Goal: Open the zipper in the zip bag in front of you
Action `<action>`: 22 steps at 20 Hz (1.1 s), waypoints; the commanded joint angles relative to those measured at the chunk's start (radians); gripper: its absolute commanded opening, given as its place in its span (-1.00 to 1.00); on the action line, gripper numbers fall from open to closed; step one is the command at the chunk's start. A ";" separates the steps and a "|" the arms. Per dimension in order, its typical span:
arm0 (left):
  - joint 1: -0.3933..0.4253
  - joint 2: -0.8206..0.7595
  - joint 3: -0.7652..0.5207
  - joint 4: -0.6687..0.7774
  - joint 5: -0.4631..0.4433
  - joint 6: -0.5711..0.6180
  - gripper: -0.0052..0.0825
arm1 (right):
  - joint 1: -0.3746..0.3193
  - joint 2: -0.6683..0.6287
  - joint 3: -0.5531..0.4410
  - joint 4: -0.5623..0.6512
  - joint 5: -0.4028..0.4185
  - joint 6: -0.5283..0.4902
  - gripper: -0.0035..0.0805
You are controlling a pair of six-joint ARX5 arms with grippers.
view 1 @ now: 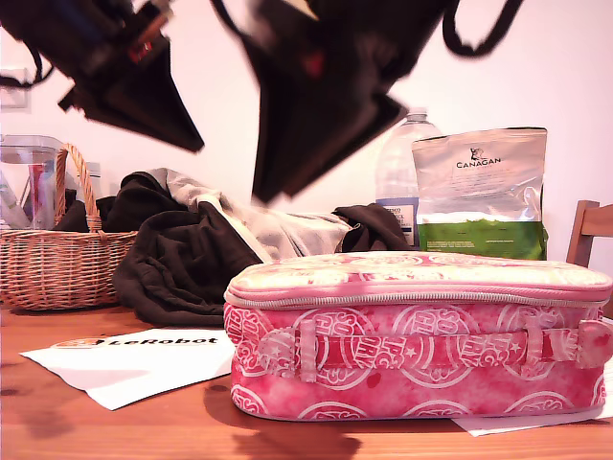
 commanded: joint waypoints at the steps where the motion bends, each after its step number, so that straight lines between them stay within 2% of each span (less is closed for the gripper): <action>1: 0.001 -0.025 -0.018 0.014 0.002 0.008 -0.93 | -0.052 -0.029 0.002 0.037 0.025 0.090 -0.95; 3: 0.001 -0.030 -0.026 0.036 0.002 0.008 -0.93 | -0.113 -0.047 0.001 0.070 0.045 0.158 -0.95; 4: 0.001 -0.035 -0.028 0.038 0.005 0.008 -0.93 | -0.128 -0.060 -0.003 0.064 0.045 0.099 -0.95; 6: 0.001 -0.035 -0.028 0.042 0.005 0.008 -0.93 | -0.127 -0.080 -0.019 -0.016 0.038 -0.132 -0.95; 7: 0.001 -0.035 -0.028 0.044 0.005 0.008 -0.93 | -0.116 -0.083 -0.024 -0.075 0.009 -0.268 -0.95; 9: 0.001 -0.035 -0.028 0.046 0.013 0.008 -0.93 | -0.108 -0.079 -0.036 -0.158 -0.058 -0.405 -0.89; 10: 0.001 -0.035 -0.028 0.045 0.016 0.008 -0.93 | -0.108 -0.072 -0.039 -0.188 -0.068 -0.448 -0.73; 12: 0.001 -0.035 -0.028 0.045 0.021 0.008 -0.93 | -0.103 -0.034 -0.040 -0.214 -0.042 -0.482 -0.21; 13: 0.001 -0.035 -0.028 0.045 0.021 0.008 -0.93 | -0.103 -0.008 -0.040 -0.209 -0.030 -0.495 -0.02; 14: 0.001 -0.035 -0.028 0.045 0.021 0.008 -0.93 | -0.103 0.015 -0.040 -0.202 -0.030 -0.503 0.05; 19: 0.001 -0.035 -0.028 0.045 0.031 0.008 -0.93 | -0.074 0.088 -0.040 -0.189 -0.019 -0.536 0.09; 22: 0.001 -0.035 -0.028 0.046 0.032 0.008 -0.93 | -0.064 0.105 -0.040 -0.135 0.074 -0.562 0.09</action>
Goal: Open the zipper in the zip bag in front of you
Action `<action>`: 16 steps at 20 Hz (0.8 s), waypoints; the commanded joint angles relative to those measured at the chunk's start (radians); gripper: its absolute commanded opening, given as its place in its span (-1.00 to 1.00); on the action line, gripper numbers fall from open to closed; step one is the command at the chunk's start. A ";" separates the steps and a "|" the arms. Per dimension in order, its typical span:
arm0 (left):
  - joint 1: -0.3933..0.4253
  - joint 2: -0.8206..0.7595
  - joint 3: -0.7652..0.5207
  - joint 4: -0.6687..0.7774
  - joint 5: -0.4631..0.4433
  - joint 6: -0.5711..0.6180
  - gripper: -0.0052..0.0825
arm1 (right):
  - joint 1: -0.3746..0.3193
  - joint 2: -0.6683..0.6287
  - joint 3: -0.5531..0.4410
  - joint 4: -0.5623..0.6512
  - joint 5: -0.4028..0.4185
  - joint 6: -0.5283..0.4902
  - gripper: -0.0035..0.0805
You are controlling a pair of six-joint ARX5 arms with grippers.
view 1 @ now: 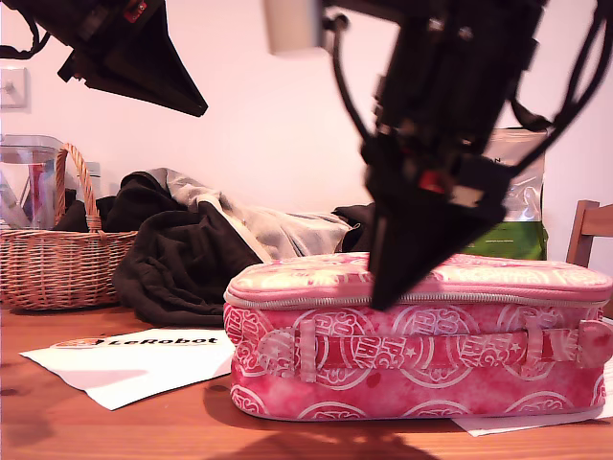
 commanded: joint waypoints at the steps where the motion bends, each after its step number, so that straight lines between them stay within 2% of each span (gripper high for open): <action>1: 0.001 -0.001 -0.028 0.008 0.010 0.008 -0.93 | 0.003 0.028 -0.018 0.013 0.035 -0.019 0.09; 2: 0.001 -0.001 -0.028 0.008 0.015 0.008 -0.93 | 0.003 0.046 -0.018 0.013 0.059 -0.020 0.05; 3: 0.001 -0.001 -0.028 0.008 0.021 0.008 -0.93 | 0.006 0.060 -0.018 0.014 0.075 -0.021 -0.08; 8: 0.001 -0.001 -0.028 0.008 0.033 0.008 -0.93 | 0.035 0.064 -0.017 0.002 0.096 -0.019 -0.93; 16: 0.001 -0.001 -0.028 0.005 0.045 0.008 -0.93 | 0.077 0.006 0.037 -0.039 0.232 -0.020 -0.95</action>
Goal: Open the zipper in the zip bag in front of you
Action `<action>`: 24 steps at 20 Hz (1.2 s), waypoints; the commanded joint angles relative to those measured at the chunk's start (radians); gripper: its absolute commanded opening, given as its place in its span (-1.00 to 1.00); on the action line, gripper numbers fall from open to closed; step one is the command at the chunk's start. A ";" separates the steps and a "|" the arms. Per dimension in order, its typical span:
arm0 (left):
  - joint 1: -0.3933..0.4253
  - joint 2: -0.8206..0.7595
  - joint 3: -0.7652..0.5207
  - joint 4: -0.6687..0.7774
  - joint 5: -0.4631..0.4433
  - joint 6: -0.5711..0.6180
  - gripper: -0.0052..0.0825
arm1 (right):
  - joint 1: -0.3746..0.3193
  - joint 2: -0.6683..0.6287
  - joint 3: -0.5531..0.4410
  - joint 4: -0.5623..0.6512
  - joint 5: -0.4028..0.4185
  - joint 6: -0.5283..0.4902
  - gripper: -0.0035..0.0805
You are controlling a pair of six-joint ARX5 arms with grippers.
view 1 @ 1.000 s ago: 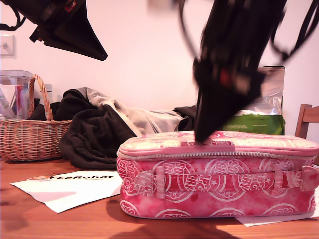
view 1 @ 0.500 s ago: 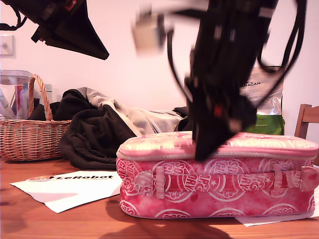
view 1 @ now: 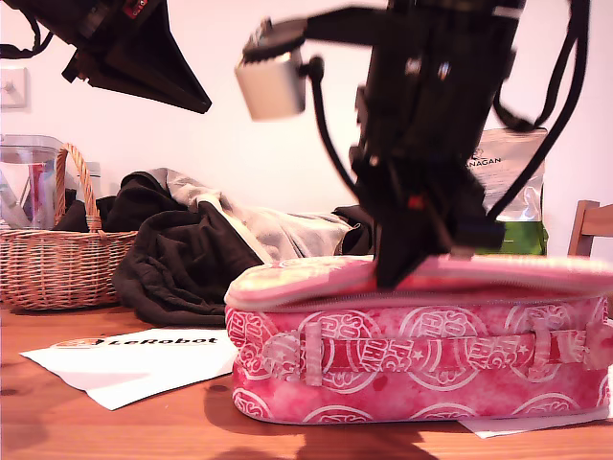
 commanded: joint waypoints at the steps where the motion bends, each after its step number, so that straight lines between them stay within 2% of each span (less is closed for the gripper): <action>1: 0.001 -0.001 -0.028 0.004 0.006 0.008 -0.93 | 0.005 -0.043 0.041 -0.014 0.034 0.001 -0.95; 6: 0.001 -0.002 -0.028 -0.005 0.032 0.008 -0.93 | -0.027 -0.069 0.122 -0.008 0.108 -0.006 -0.95; 11: 0.001 -0.002 -0.028 -0.020 0.057 0.008 -0.93 | -0.113 -0.069 0.170 0.055 0.190 -0.099 -0.95; 16: 0.001 -0.002 -0.028 -0.022 0.074 0.008 -0.93 | -0.186 -0.069 0.196 0.127 0.193 -0.233 -0.95; 20: 0.001 -0.002 -0.028 -0.019 0.088 0.008 -0.93 | -0.227 -0.069 0.245 0.164 0.196 -0.257 -0.94; 24: 0.001 -0.002 -0.028 -0.012 0.093 0.008 -0.93 | -0.250 -0.069 0.294 0.248 0.197 -0.348 -0.67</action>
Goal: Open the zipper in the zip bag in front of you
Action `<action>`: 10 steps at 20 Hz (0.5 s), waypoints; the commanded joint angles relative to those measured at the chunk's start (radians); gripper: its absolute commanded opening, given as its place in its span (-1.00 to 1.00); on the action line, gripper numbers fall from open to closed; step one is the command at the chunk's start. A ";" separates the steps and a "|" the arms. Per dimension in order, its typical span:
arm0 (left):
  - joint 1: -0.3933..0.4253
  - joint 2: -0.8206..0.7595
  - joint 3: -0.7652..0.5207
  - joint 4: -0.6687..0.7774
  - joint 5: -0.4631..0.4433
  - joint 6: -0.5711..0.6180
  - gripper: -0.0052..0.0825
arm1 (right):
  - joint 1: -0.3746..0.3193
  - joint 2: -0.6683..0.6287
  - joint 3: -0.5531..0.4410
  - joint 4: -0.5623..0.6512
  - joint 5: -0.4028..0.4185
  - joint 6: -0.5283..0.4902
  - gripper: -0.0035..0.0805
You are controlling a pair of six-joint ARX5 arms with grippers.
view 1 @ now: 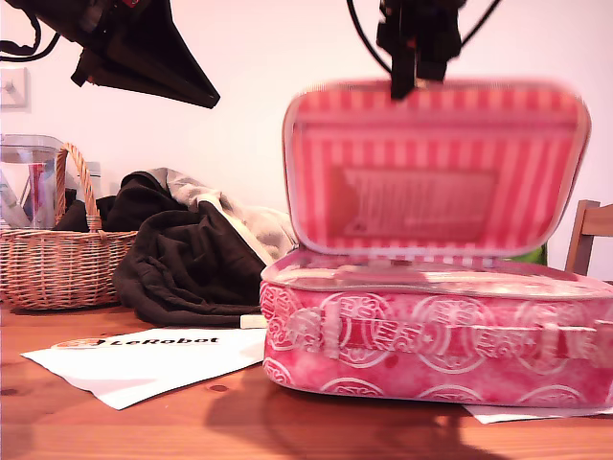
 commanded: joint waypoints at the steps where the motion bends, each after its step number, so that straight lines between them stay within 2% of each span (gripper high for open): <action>1: 0.001 -0.002 -0.028 0.008 0.010 0.008 -0.93 | -0.010 -0.005 0.042 0.084 0.013 -0.060 -0.58; 4: 0.001 -0.002 -0.028 0.005 0.026 0.008 -0.93 | -0.061 -0.004 0.042 0.187 -0.021 -0.159 -0.40; 7: 0.001 -0.002 -0.028 0.005 0.033 0.008 -0.93 | -0.110 -0.004 0.042 0.243 -0.039 -0.170 -0.40; 10: 0.001 -0.002 -0.028 0.005 0.032 0.008 -0.93 | -0.146 -0.004 0.042 0.240 -0.027 0.020 -0.40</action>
